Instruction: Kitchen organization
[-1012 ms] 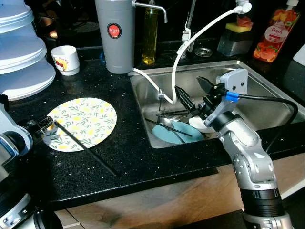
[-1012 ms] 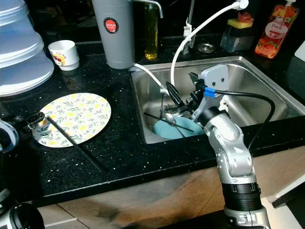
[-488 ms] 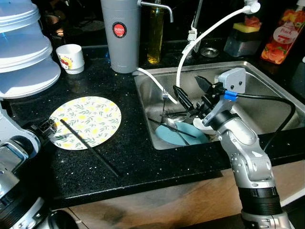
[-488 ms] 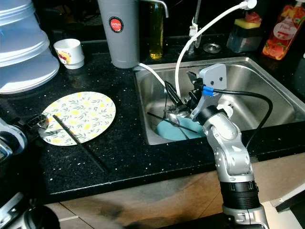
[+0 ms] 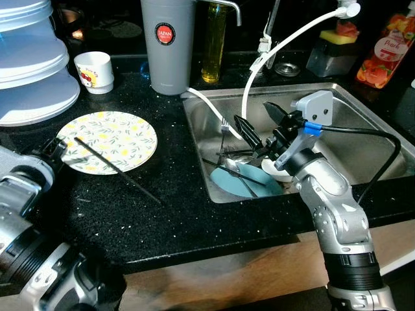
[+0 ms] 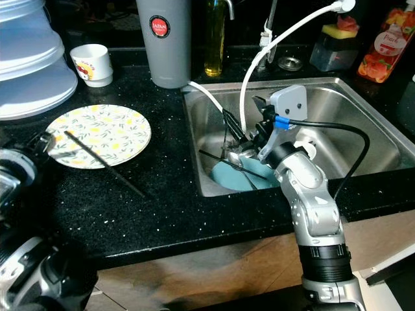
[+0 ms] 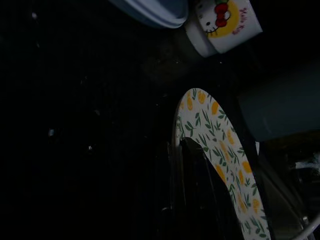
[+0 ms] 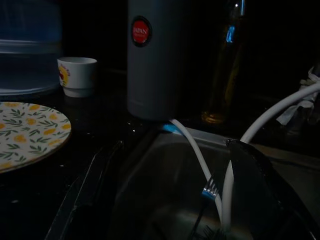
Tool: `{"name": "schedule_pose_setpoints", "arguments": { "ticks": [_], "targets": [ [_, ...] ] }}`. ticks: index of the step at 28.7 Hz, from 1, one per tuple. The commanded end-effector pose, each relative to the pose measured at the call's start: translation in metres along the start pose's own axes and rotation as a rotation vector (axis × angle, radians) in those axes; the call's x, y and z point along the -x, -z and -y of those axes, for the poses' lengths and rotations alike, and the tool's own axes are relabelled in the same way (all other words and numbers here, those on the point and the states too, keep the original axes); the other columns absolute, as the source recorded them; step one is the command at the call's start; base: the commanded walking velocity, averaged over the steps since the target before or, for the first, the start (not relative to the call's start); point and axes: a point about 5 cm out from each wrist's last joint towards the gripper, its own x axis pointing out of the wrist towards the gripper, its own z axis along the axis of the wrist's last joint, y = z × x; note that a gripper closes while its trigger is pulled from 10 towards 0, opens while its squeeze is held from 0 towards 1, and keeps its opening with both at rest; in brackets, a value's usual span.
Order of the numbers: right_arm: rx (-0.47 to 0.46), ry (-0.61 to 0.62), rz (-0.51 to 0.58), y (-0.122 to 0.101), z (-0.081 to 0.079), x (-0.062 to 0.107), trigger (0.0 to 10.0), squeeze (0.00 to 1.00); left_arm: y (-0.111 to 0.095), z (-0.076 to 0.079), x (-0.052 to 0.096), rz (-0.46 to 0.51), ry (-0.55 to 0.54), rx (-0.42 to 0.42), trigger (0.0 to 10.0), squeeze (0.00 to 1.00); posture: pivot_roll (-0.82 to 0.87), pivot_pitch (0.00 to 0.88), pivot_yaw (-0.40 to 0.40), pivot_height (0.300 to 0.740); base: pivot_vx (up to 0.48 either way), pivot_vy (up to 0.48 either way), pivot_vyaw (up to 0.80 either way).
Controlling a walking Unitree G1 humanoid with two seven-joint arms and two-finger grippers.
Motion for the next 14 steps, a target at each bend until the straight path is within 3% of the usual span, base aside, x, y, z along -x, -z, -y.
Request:
{"name": "schedule_pose_setpoints", "arguments": {
  "ticks": [1,7,10,14],
  "targets": [
    [0.003,-0.002,-0.015,0.003,0.0,0.001,10.0,0.0,0.005,0.002,-0.003,-0.006,0.01,0.032,10.0,0.0,0.18,0.081,-0.017,0.74,0.0,0.0,0.0],
    [0.005,-0.001,-0.017,0.003,0.0,0.001,10.0,0.0,0.014,0.025,-0.011,-0.011,0.143,0.101,10.0,0.0,0.17,0.077,-0.019,0.74,0.0,0.0,0.0],
    [0.009,-0.001,-0.015,0.003,0.001,0.001,10.0,0.0,0.024,0.051,-0.022,-0.014,0.27,0.175,10.0,0.0,0.16,0.066,-0.02,0.74,0.0,0.0,0.0],
    [0.012,0.008,-0.014,0.002,0.002,0.002,10.0,0.0,0.034,0.071,-0.032,-0.049,0.327,0.21,10.0,0.0,0.15,0.058,-0.021,0.74,0.0,0.0,0.0]
  ]
}}
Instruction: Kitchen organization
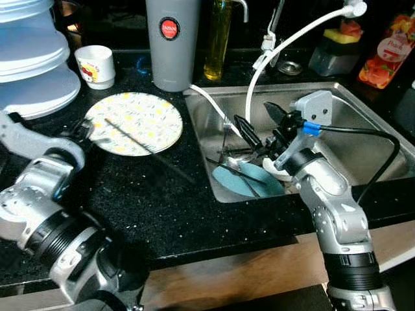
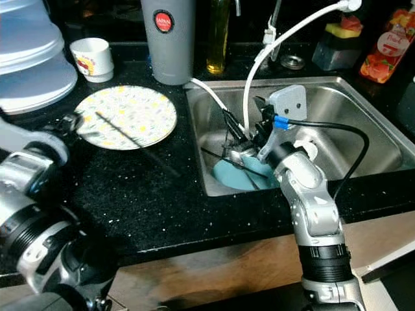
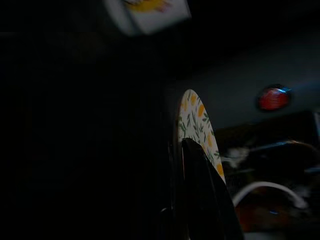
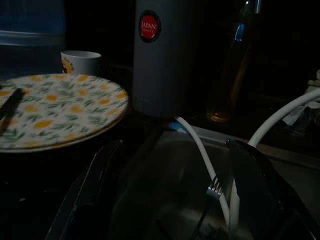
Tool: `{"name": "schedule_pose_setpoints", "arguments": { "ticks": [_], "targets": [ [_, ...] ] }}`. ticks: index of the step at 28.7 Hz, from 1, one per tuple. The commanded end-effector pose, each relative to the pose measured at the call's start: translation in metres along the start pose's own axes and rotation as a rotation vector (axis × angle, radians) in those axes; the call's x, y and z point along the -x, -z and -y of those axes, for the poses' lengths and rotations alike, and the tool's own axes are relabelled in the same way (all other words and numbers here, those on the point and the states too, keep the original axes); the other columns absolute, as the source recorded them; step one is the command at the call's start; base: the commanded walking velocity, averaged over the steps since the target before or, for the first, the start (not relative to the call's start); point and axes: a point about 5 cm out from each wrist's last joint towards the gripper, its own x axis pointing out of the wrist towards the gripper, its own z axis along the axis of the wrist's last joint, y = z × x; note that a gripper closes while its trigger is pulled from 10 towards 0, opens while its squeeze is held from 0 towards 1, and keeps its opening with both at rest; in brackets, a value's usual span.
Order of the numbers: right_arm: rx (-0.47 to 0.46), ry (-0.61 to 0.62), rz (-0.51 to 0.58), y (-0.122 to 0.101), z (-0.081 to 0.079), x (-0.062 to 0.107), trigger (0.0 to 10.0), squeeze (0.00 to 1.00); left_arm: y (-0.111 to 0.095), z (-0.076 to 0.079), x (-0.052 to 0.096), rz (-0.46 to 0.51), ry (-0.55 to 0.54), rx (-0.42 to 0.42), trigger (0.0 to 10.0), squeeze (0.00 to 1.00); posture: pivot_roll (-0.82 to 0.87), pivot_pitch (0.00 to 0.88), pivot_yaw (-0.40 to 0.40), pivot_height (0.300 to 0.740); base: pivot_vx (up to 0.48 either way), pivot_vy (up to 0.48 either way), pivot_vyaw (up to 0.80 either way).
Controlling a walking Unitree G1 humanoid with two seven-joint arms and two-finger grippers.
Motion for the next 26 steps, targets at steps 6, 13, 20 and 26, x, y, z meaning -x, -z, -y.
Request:
{"name": "schedule_pose_setpoints", "arguments": {
  "ticks": [6,13,20,26],
  "targets": [
    [0.002,0.018,-0.01,0.003,0.002,0.003,10.0,0.0,0.019,0.049,-0.043,-0.046,0.156,0.007,10.0,0.0,0.13,0.041,-0.012,0.74,0.0,0.0,0.0],
    [0.007,0.023,-0.008,0.001,0.002,0.004,10.0,0.0,0.034,0.072,-0.074,-0.029,0.101,-0.226,10.0,0.0,0.12,0.041,-0.003,0.74,0.0,0.0,0.0],
    [0.008,0.033,-0.002,0.0,0.002,0.004,10.0,0.0,0.067,0.108,-0.094,0.069,0.165,-0.808,10.0,0.0,0.1,0.044,0.006,0.74,0.0,0.0,0.0],
    [0.008,0.043,-0.007,0.001,0.003,0.007,10.0,0.0,0.054,0.106,-0.098,0.052,0.146,-0.568,10.0,0.0,0.1,0.051,0.011,0.74,0.0,0.0,0.0]
  ]
}}
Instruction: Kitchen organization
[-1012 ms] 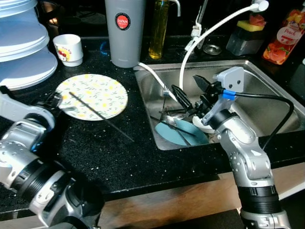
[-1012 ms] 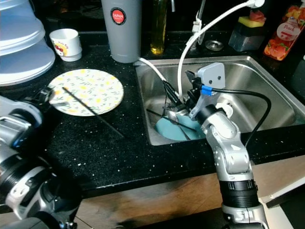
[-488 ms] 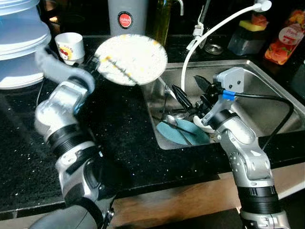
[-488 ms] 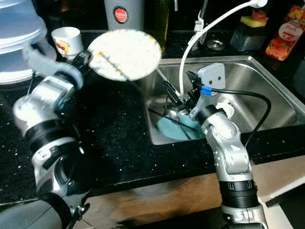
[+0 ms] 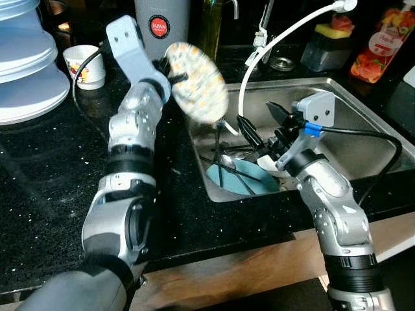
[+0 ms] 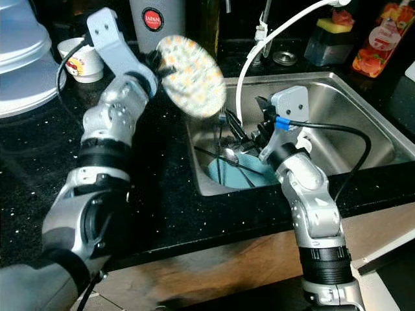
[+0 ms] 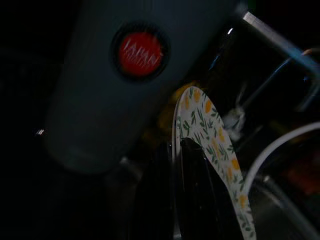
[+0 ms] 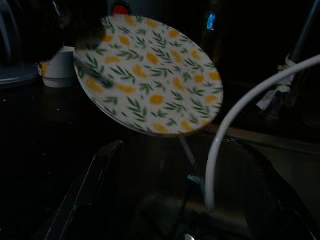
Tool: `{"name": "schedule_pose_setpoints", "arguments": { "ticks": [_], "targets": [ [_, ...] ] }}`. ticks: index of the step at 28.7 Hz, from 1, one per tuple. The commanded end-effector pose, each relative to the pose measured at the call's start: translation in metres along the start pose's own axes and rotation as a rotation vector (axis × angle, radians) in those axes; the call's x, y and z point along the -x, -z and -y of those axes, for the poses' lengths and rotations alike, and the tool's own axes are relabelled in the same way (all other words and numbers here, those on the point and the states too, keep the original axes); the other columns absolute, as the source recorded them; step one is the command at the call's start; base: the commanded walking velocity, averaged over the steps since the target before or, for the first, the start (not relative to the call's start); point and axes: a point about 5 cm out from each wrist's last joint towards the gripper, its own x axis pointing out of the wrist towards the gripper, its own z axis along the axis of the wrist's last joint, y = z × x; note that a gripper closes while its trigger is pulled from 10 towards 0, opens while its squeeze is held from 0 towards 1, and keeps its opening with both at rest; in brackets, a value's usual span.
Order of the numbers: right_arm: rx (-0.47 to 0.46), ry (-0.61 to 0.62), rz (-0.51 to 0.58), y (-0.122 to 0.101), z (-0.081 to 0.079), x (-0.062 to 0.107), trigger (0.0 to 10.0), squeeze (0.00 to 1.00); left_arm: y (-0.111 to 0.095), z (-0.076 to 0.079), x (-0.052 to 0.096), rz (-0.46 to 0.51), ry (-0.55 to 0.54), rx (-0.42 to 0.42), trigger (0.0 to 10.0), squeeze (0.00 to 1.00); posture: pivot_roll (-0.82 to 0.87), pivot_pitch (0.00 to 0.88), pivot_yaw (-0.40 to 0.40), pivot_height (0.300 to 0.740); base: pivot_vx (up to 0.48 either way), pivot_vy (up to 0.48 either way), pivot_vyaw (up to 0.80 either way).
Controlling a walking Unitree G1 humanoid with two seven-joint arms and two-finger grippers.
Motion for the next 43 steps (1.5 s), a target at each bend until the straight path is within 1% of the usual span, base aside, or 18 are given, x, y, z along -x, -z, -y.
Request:
{"name": "schedule_pose_setpoints", "arguments": {
  "ticks": [1,3,4,6,8,9,10,13,14,17,19,20,22,25,26,32,35,43],
  "targets": [
    [0.008,0.006,0.001,-0.002,0.001,0.003,10.0,0.0,-0.015,-0.014,0.0,0.045,-0.028,0.055,10.0,0.0,0.1,0.052,0.011,0.74,0.0,0.0,0.0],
    [0.007,0.007,0.001,-0.002,0.001,0.004,10.0,0.0,-0.019,-0.019,0.001,0.056,-0.033,0.08,10.0,0.0,0.1,0.052,0.011,0.74,0.0,0.0,0.0],
    [0.006,0.007,0.0,-0.002,0.0,0.004,10.0,0.0,-0.024,-0.025,0.003,0.065,-0.038,0.122,10.0,0.0,0.1,0.052,0.011,0.74,0.0,0.0,0.0],
    [0.006,0.007,0.0,-0.002,0.0,0.004,10.0,0.0,-0.024,-0.025,0.003,0.065,-0.038,0.122,10.0,0.0,0.1,0.052,0.011,0.74,0.0,0.0,0.0],
    [-0.005,0.004,0.002,0.0,0.0,0.002,10.0,0.0,-0.031,-0.041,0.013,0.067,-0.01,0.225,10.0,0.0,0.1,0.052,0.011,0.74,0.0,0.0,0.0],
    [-0.005,0.004,0.002,0.0,0.0,0.002,10.0,0.0,-0.031,-0.041,0.013,0.067,-0.01,0.225,10.0,0.0,0.1,0.052,0.011,0.74,0.0,0.0,0.0],
    [-0.012,0.003,0.004,0.0,0.0,0.002,10.0,0.0,-0.033,-0.047,0.018,0.063,0.008,0.261,10.0,0.0,0.1,0.052,0.011,0.74,0.0,0.0,0.0],
    [-0.152,-0.045,0.03,-0.002,-0.006,0.001,10.0,0.0,-0.025,-0.058,0.043,0.02,0.085,0.31,10.0,0.0,0.14,0.066,-0.007,0.74,0.0,0.0,0.0],
    [-0.152,-0.045,0.03,-0.002,-0.006,0.001,10.0,0.0,-0.025,-0.058,0.043,0.02,0.085,0.31,10.0,0.0,0.14,0.066,-0.007,0.74,0.0,0.0,0.0],
    [-0.401,-0.111,0.097,-0.006,-0.019,-0.001,10.0,0.0,-0.016,-0.064,0.059,0.005,0.132,0.34,10.0,0.0,0.14,0.066,-0.012,0.74,0.0,0.0,0.0],
    [-0.401,-0.111,0.097,-0.006,-0.019,-0.001,10.0,0.0,-0.016,-0.064,0.059,0.005,0.132,0.34,10.0,0.0,0.14,0.066,-0.012,0.74,0.0,0.0,0.0],
    [-0.494,-0.121,0.112,-0.006,-0.022,-0.003,10.0,0.0,-0.014,-0.064,0.063,0.01,0.147,0.341,10.0,0.0,0.14,0.065,-0.014,0.74,0.0,0.0,0.0],
    [-0.613,-0.153,0.12,-0.006,-0.028,-0.008,10.0,0.0,-0.013,-0.062,0.067,0.021,0.18,0.343,10.0,0.0,0.14,0.064,-0.019,0.74,0.0,0.0,0.0],
    [-0.65,-0.192,0.122,-0.008,-0.035,-0.016,10.0,0.0,-0.017,-0.051,0.069,0.039,0.264,0.344,10.0,0.0,0.14,0.062,-0.02,0.74,0.0,0.0,0.0],
    [-0.674,-0.176,0.129,-0.01,-0.032,-0.022,10.0,0.0,-0.02,-0.046,0.071,0.048,0.3,0.341,10.0,0.0,0.14,0.061,-0.023,0.74,0.0,0.0,0.0],
    [-0.784,-0.126,0.174,-0.017,-0.017,-0.027,10.0,0.0,-0.029,-0.042,0.079,0.061,0.355,0.328,10.0,0.0,0.13,0.06,-0.028,0.74,0.0,0.0,0.0],
    [-0.901,-0.121,0.23,-0.026,-0.003,-0.024,10.0,0.0,-0.035,-0.041,0.084,0.075,0.37,0.317,10.0,0.0,0.13,0.058,-0.034,0.74,0.0,0.0,0.0],
    [-0.932,-0.118,0.247,-0.031,0.006,-0.022,10.0,0.0,-0.037,-0.038,0.086,0.082,0.392,0.31,10.0,0.0,0.13,0.056,-0.034,0.74,0.0,0.0,0.0]
  ]
}}
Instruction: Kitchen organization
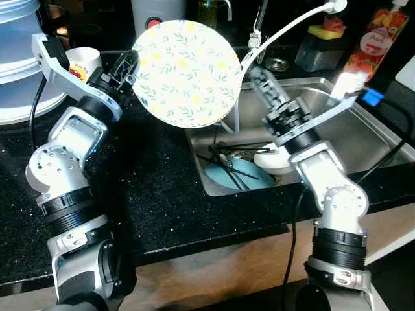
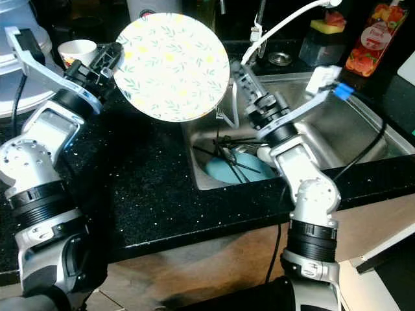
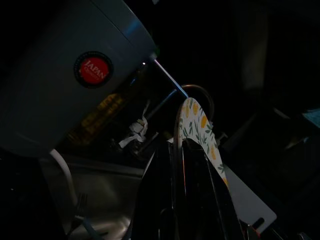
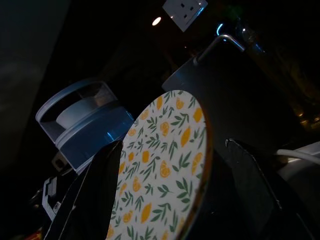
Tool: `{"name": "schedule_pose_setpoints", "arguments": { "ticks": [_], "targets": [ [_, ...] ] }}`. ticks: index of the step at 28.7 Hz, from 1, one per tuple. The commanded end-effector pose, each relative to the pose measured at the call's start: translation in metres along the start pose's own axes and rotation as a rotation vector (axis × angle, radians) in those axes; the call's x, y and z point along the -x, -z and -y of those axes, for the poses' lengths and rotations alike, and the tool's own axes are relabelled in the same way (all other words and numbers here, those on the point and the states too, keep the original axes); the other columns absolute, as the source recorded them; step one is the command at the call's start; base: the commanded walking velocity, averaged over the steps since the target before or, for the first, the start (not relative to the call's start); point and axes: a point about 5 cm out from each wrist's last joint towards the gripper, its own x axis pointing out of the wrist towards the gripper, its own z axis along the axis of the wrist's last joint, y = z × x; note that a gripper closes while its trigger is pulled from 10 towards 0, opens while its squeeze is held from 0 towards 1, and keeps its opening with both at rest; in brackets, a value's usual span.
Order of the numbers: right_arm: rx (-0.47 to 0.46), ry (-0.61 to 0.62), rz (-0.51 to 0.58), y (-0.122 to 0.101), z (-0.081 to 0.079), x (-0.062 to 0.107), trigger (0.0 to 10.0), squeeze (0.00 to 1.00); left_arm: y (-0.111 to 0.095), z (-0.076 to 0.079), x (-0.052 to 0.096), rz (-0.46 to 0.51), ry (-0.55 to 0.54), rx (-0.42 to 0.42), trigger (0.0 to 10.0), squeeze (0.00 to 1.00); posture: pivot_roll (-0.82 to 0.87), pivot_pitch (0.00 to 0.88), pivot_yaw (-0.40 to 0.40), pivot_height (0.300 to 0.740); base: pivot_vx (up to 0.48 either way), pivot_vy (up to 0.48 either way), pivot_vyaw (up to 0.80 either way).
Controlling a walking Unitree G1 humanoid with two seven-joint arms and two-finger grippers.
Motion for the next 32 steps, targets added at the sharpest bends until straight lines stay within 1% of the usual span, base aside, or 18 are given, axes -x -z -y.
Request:
{"name": "schedule_pose_setpoints", "arguments": {
  "ticks": [1,10,32],
  "targets": [
    [-0.032,0.003,-0.01,-0.001,0.002,0.0,10.0,0.0,-0.004,0.007,0.001,0.01,0.035,-0.016,10.0,0.0,0.13,0.055,-0.035,0.74,0.0,0.0,0.0],
    [-0.08,0.003,-0.078,0.005,0.003,0.001,10.0,0.0,0.0,0.011,0.0,-0.006,0.052,-0.017,10.0,0.0,0.13,0.052,-0.036,0.74,0.0,0.0,0.0],
    [-0.094,-0.039,-0.128,0.013,-0.005,0.002,10.0,0.0,0.008,0.009,-0.001,-0.025,0.038,0.003,10.0,0.0,0.13,0.044,-0.03,0.74,0.0,0.0,0.0]
  ]
}}
